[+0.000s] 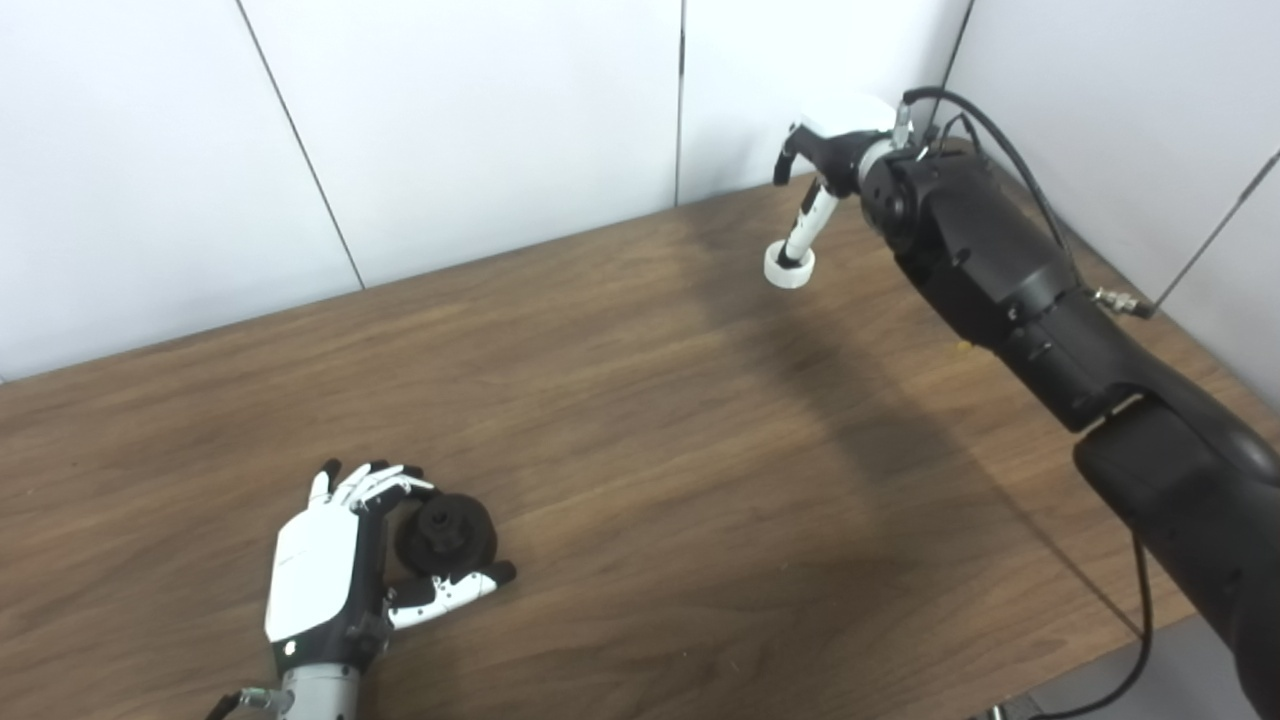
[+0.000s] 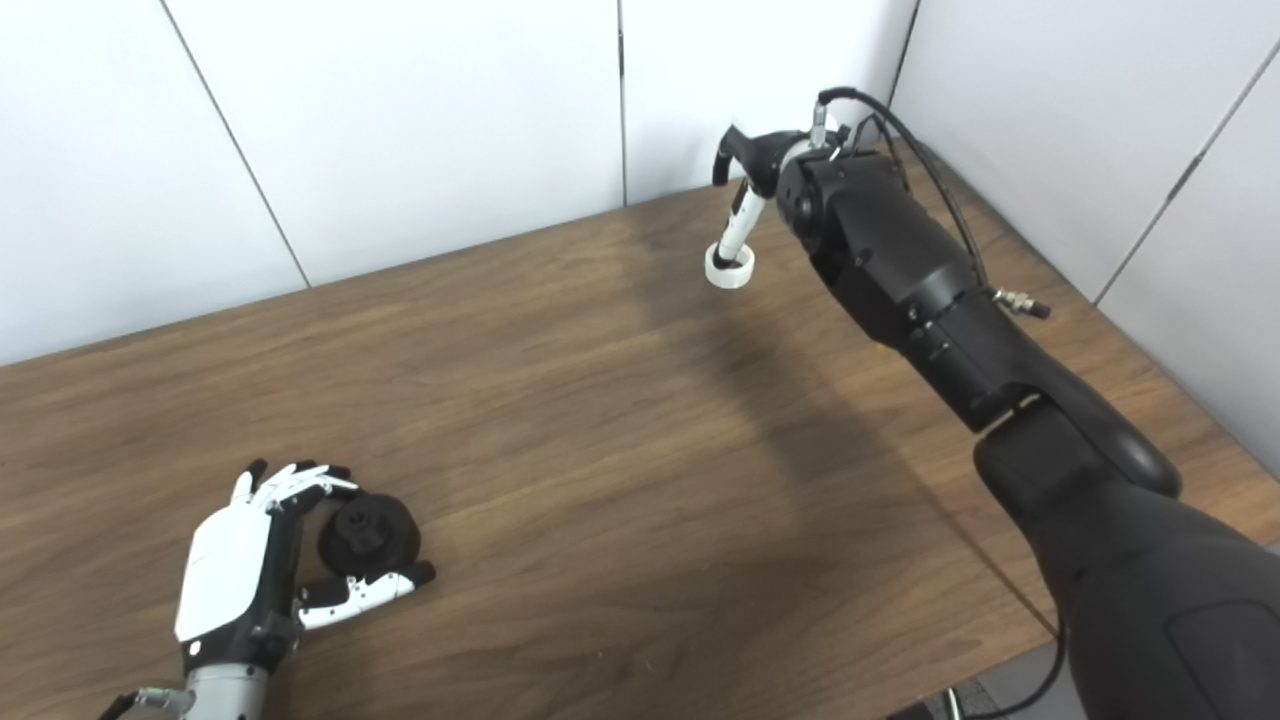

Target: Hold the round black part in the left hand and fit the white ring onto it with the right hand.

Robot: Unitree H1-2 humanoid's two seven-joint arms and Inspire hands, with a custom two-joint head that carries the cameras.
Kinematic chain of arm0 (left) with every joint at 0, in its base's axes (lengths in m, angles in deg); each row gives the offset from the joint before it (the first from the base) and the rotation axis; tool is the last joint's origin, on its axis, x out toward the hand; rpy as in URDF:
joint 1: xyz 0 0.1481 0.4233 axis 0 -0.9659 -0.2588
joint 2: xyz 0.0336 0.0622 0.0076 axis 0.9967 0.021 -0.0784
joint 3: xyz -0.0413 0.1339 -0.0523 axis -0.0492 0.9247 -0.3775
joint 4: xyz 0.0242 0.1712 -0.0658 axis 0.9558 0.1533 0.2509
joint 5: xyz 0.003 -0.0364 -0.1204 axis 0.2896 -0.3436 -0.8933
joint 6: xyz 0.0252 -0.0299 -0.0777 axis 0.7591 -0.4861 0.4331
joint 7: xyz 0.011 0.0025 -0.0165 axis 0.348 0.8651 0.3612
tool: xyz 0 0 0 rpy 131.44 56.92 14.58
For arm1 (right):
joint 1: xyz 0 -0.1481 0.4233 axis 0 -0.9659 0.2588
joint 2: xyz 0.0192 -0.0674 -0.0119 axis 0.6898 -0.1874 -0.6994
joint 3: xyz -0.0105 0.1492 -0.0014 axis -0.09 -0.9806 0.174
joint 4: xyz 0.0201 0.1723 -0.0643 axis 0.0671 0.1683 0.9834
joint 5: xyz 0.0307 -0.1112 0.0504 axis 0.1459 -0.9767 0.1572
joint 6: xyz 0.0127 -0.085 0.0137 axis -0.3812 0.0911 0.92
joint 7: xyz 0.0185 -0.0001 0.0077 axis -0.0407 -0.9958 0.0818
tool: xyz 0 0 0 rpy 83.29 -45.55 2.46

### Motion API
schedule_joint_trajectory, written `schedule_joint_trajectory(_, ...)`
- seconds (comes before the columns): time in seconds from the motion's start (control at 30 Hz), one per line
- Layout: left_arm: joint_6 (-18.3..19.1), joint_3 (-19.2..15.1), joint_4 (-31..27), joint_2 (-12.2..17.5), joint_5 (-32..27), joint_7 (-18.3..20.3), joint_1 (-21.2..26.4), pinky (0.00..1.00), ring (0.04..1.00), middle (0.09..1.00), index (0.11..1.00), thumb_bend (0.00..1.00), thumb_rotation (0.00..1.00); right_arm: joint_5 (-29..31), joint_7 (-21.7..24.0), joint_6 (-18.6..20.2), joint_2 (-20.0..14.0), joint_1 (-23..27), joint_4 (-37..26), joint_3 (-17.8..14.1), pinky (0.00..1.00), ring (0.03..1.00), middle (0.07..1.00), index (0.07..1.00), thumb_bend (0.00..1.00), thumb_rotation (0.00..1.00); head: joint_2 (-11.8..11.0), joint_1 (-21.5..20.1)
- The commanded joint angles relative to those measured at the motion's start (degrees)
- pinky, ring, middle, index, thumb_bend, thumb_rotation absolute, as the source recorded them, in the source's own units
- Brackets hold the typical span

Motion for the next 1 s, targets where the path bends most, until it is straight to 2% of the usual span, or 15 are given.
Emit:
schedule_joint_trajectory(0.0,0.72,0.37,0.16,0.17,0.69,0.48,-1.09,1.00,0.868,0.771,0.484,0.52,0.05,-1.77,-0.36,0.18,-0.65,3.23,-0.68,-0.41,1.00,1.000,0.953,0.722,0.94,0.26,0.10,0.02)
schedule_joint_trajectory(0.43,0.68,0.32,0.26,-0.06,0.48,0.74,-0.99,1.00,0.866,0.770,0.483,0.52,0.05,-4.65,-0.14,0.24,1.71,2.82,2.63,-1.58,1.00,1.000,0.949,0.740,0.92,0.26,-0.10,0.68)
schedule_joint_trajectory(0.97,0.44,0.19,0.18,0.00,0.40,0.75,-0.77,1.00,0.865,0.772,0.483,0.52,0.05,-4.81,-1.77,0.23,2.57,2.51,4.46,-2.96,1.00,1.000,0.942,0.738,0.92,0.27,-0.07,0.90)
